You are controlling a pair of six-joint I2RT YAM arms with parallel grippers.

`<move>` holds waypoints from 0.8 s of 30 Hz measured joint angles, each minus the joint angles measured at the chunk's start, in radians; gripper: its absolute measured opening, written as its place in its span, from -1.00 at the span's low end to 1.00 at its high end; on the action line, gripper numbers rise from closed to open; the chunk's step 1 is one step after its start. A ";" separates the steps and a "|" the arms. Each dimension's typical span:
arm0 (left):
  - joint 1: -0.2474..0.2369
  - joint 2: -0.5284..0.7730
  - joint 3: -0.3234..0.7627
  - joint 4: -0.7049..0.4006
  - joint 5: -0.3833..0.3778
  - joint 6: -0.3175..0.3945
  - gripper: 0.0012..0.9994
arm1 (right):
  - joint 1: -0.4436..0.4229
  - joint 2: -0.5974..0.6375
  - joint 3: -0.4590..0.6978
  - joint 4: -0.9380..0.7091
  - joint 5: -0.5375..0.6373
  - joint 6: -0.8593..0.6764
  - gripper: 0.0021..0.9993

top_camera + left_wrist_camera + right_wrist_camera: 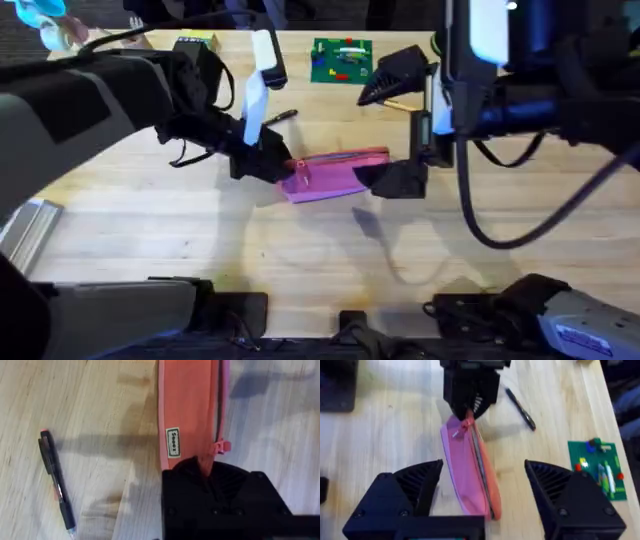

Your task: Unzip the bag, pick up the pens from the table one at a time and place them inside, then zip the bag closed.

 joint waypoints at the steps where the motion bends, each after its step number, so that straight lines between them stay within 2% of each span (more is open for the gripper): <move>1: 0.000 0.000 0.000 0.000 0.000 0.000 -0.92 | 0.000 -0.009 0.000 -0.010 0.012 0.000 0.99; 8: 0.000 0.000 0.000 0.000 0.000 0.000 -0.89 | 0.000 -0.026 0.000 -0.036 0.058 0.000 0.99; 9: 0.000 0.000 0.000 0.001 0.000 0.005 -0.72 | 0.000 -0.026 0.000 -0.036 0.059 0.000 0.99; 11: 0.000 0.000 0.000 0.000 0.000 0.003 -0.05 | 0.000 -0.026 0.000 -0.036 0.064 0.000 0.99; 12: 0.000 0.000 0.000 0.000 0.000 0.002 0.85 | 0.000 -0.026 0.000 -0.036 0.065 0.000 0.99; 13: 0.000 0.000 0.000 0.000 0.000 0.001 0.95 | 0.000 -0.026 0.000 -0.036 0.065 0.000 0.99; 20: 0.000 0.000 0.000 0.002 -0.019 0.000 0.99 | 0.000 -0.026 0.000 -0.036 0.066 0.000 0.99; 24: 0.000 0.000 0.000 -0.034 -0.027 0.000 0.99 | 0.000 -0.026 0.001 -0.039 0.066 0.005 0.99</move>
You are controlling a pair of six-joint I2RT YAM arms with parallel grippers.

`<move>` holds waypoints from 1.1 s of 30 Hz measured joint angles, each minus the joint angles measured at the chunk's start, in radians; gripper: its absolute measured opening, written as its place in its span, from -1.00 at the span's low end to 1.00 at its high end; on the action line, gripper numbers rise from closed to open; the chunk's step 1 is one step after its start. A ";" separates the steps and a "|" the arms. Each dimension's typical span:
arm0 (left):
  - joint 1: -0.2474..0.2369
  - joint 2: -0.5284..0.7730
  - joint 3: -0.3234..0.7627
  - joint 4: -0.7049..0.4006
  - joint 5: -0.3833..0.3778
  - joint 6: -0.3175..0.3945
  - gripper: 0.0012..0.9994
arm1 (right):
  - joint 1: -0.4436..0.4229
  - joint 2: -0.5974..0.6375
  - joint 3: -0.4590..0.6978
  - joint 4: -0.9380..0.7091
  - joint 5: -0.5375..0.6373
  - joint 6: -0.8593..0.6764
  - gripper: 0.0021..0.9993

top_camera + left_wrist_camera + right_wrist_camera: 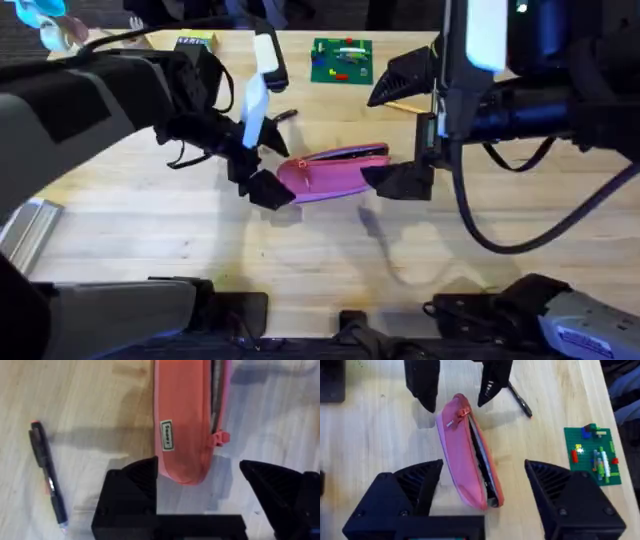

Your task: Unzip the bag, pick up the pens from the table one at a time and place them inside, then zip the bag closed.

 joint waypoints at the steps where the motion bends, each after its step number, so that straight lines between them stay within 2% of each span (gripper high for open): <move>1: 0.000 0.000 0.001 -0.013 0.000 0.000 0.99 | 0.000 0.000 0.003 -0.007 0.000 0.003 0.99; 6: 0.000 -0.050 0.014 -0.041 -0.015 0.000 0.99 | 0.000 0.000 0.040 -0.054 0.003 0.010 0.99; 15: 0.001 -0.288 0.030 -0.109 -0.015 0.001 0.99 | 0.007 0.005 0.066 -0.084 0.003 0.013 0.99; 18: 0.001 -0.347 0.030 -0.146 -0.016 0.000 0.99 | 0.008 0.054 0.113 -0.127 0.003 0.013 0.99; 27: 0.001 -0.375 0.031 -0.172 -0.018 0.000 0.99 | 0.008 0.178 0.260 -0.213 0.003 0.010 0.99; 28: 0.001 -0.375 0.031 -0.184 -0.018 0.000 0.99 | 0.030 0.224 0.298 -0.247 0.031 -0.007 0.99; 33: 0.001 -0.375 0.031 -0.188 -0.018 0.000 0.99 | 0.071 0.225 0.299 -0.255 0.118 -0.047 0.99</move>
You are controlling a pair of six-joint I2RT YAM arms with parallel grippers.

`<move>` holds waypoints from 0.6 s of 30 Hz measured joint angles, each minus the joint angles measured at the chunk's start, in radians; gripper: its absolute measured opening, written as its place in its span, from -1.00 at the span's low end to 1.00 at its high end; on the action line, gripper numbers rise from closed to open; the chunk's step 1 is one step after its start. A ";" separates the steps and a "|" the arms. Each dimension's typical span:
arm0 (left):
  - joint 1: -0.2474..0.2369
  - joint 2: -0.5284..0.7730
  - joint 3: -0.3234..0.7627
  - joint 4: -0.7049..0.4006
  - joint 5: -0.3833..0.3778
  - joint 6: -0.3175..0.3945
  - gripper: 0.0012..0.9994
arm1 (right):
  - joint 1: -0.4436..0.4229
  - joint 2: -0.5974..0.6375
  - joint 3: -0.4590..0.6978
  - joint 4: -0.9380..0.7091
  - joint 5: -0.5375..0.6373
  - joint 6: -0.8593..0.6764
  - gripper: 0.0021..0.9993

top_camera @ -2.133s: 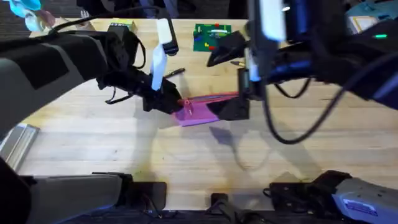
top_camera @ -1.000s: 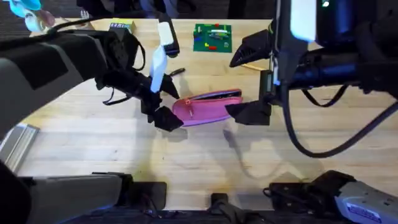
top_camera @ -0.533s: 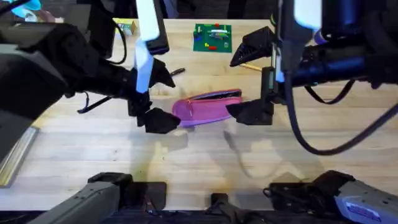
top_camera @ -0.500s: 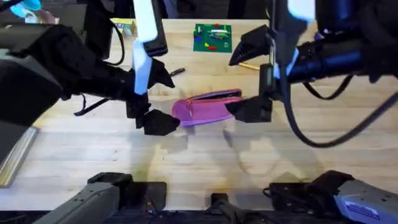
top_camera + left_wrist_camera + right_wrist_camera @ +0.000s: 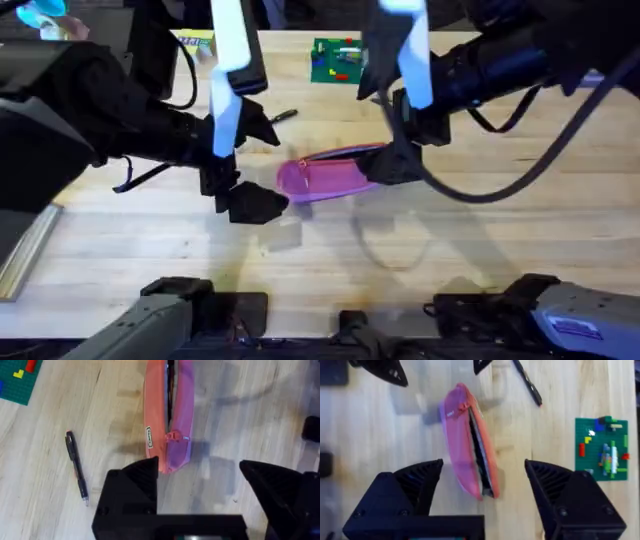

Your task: Unzip the bag, pick up the pens from the table one at a time and place them inside, then zip the bag closed.

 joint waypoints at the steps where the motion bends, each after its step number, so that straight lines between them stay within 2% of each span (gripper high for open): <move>1: 0.000 0.000 0.000 0.000 0.000 0.000 0.99 | 0.008 0.000 0.000 0.000 0.021 -0.005 0.99; 4: 0.000 0.000 0.000 0.000 0.000 0.000 0.99 | 0.031 0.000 0.000 0.000 0.078 -0.020 0.99; 5: 0.000 0.000 0.000 0.000 0.000 0.000 0.99 | 0.034 0.000 0.000 0.000 0.100 -0.028 0.65; 6: 0.000 0.000 0.000 0.000 0.000 0.000 0.99 | 0.034 0.000 0.000 0.000 0.103 -0.027 0.42; 7: 0.000 0.000 0.000 0.000 0.000 0.000 0.99 | 0.034 0.000 0.000 -0.002 0.109 -0.031 -0.61; 8: 0.000 0.000 0.000 0.000 0.000 0.000 0.99 | 0.034 0.000 0.000 -0.002 0.110 -0.029 -0.85; 10: 0.000 0.000 0.000 0.000 0.000 0.000 0.99 | 0.034 0.000 0.000 -0.002 0.112 -0.030 -0.93; 18: 0.000 0.000 0.000 0.000 0.000 0.000 0.99 | 0.034 0.024 0.001 -0.006 0.082 -0.030 -0.94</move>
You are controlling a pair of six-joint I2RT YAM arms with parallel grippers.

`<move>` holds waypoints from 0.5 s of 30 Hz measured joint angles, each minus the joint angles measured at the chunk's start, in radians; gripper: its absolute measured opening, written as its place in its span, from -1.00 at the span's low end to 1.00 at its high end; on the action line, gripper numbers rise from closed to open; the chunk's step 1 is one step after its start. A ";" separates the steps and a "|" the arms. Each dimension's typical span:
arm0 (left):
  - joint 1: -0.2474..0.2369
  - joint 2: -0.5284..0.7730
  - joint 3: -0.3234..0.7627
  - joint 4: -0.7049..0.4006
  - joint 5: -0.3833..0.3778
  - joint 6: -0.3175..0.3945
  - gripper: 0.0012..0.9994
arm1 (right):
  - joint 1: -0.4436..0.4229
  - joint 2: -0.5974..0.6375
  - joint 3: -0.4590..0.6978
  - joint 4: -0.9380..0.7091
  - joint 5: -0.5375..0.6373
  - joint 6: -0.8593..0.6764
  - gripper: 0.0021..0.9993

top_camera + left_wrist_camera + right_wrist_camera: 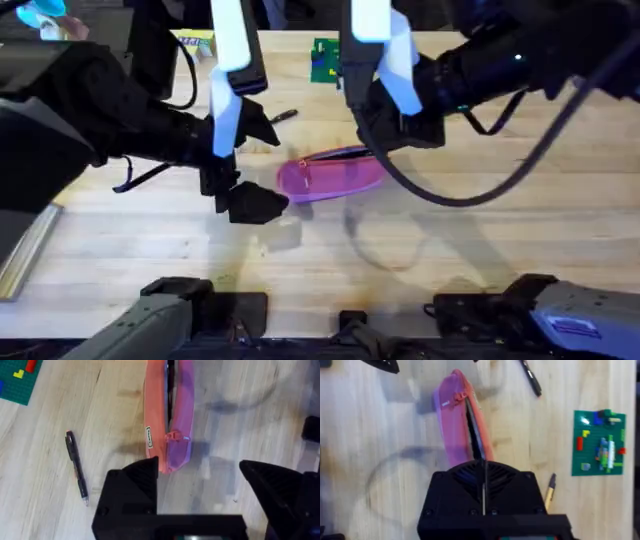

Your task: Unzip the bag, pick up the pens from the table one at a time and place them inside, then zip the bag closed.

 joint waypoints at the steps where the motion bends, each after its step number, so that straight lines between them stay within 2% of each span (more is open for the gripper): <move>1: 0.000 0.000 0.000 0.000 0.000 0.000 0.99 | 0.000 0.011 0.000 0.000 -0.007 0.000 -0.94; 15: 0.000 0.000 0.000 0.000 0.000 0.000 0.99 | 0.000 0.165 0.001 -0.020 -0.024 0.000 -0.94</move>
